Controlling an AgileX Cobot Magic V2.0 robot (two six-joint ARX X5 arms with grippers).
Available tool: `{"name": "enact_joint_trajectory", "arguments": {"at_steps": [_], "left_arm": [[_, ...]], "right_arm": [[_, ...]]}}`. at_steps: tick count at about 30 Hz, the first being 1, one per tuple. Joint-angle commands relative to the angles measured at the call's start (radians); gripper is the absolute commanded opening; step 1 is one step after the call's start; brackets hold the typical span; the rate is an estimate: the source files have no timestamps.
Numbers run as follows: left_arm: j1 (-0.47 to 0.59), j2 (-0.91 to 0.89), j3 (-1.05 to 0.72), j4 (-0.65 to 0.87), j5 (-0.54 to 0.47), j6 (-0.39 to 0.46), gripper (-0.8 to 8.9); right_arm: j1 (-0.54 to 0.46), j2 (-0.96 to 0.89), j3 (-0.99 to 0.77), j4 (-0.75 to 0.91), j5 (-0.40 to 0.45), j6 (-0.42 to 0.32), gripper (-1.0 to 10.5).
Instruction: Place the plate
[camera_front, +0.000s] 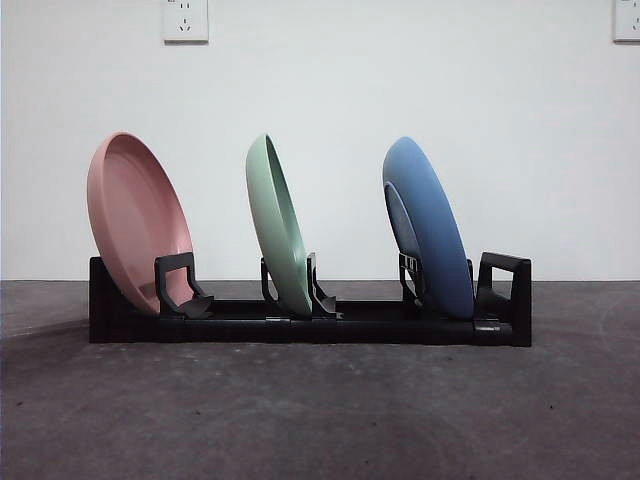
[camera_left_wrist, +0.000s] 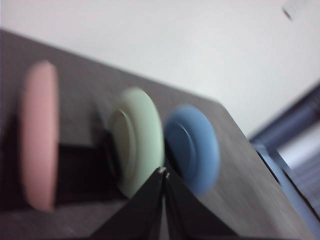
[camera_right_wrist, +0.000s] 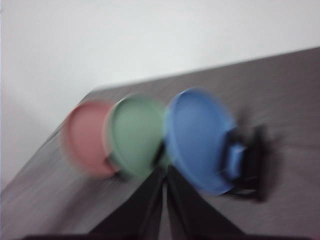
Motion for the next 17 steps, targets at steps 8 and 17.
{"name": "enact_joint_trajectory", "arguments": {"at_steps": [8,17], "left_arm": [[-0.081,0.111,0.156,-0.244,0.236,0.162,0.1],[-0.1,0.089,0.156,-0.272,0.243,0.196,0.6]], "right_arm": [[0.139,0.137,0.127,-0.072,-0.119,-0.19,0.1],[0.189,0.135,0.127,-0.112,-0.116,-0.231,0.2]]}}
